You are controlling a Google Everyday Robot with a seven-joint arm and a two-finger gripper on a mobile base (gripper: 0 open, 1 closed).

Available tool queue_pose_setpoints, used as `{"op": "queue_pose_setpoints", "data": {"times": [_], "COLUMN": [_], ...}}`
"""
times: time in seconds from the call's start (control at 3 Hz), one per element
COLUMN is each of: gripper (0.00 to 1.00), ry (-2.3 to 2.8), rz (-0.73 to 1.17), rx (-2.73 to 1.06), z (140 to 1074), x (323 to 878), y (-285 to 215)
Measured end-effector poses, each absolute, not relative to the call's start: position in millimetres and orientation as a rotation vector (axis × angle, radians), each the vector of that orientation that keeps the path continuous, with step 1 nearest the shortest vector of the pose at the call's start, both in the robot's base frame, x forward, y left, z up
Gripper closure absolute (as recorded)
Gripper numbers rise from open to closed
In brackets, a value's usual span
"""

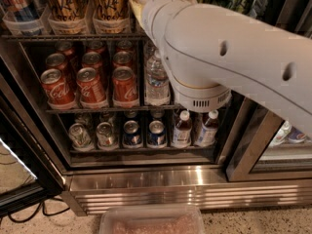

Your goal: Pick orange can from top shelf of fridge

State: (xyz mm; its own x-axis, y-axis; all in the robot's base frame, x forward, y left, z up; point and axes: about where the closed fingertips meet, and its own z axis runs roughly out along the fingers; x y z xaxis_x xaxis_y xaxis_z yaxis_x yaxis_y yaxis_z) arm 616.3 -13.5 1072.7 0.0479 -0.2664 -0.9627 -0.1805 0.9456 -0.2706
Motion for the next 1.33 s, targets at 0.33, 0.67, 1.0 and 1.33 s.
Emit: {"op": "queue_pose_setpoints", "data": {"times": [0.33, 0.67, 1.0, 1.33], "gripper": [0.59, 0.82, 1.00, 1.00], "ry": [1.532, 1.532, 1.532, 1.529], "rz": [-0.068, -0.068, -0.067, -0.064], "rx": [-0.360, -0.360, -0.360, -0.361], "z": [1072.8, 1072.8, 1073.0, 1075.1], "x": [616.3, 616.3, 616.2, 615.3], "y": [-13.5, -13.5, -13.4, -12.7]}}
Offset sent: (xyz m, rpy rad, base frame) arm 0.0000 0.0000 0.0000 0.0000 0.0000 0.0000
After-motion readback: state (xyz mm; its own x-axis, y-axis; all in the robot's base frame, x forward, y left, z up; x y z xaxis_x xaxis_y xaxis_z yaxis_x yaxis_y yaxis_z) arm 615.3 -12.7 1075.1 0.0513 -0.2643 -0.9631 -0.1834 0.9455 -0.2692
